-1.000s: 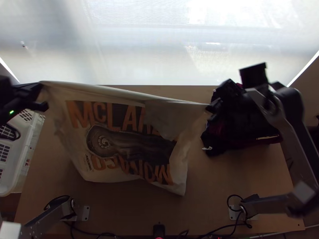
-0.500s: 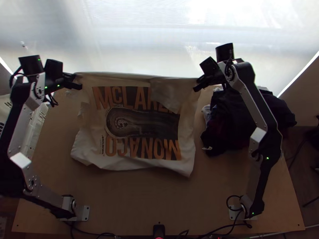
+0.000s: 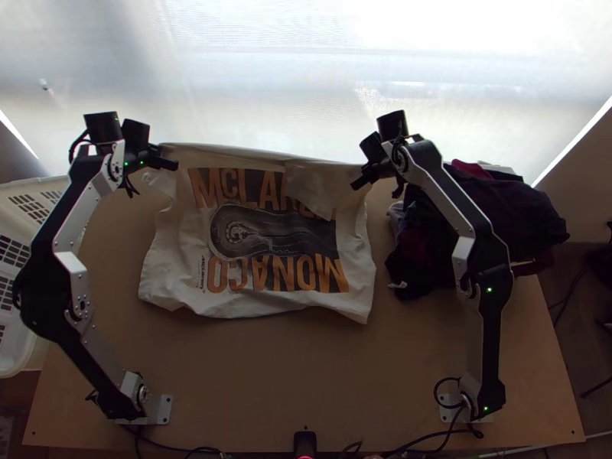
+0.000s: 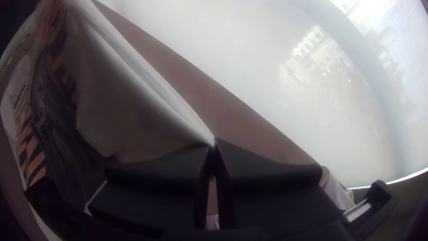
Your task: Fold the t-shirt
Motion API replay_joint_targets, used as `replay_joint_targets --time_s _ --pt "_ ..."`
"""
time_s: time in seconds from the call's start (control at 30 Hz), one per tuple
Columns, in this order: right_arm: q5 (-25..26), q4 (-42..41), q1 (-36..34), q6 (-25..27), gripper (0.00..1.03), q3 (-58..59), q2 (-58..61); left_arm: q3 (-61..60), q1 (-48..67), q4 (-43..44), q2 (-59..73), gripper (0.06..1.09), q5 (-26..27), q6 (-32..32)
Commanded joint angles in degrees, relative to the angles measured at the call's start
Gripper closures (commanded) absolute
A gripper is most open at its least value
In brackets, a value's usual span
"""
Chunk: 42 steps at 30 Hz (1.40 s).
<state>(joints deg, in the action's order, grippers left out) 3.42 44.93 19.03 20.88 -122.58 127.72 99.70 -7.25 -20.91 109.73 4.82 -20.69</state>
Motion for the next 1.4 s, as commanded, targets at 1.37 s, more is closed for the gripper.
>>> replay_joint_targets --time_s 1.37 --pt "2.5 11.1 12.3 -8.1 1.00 18.8 -13.4 -26.7 4.9 -10.8 -16.3 1.05 3.1 -16.9"
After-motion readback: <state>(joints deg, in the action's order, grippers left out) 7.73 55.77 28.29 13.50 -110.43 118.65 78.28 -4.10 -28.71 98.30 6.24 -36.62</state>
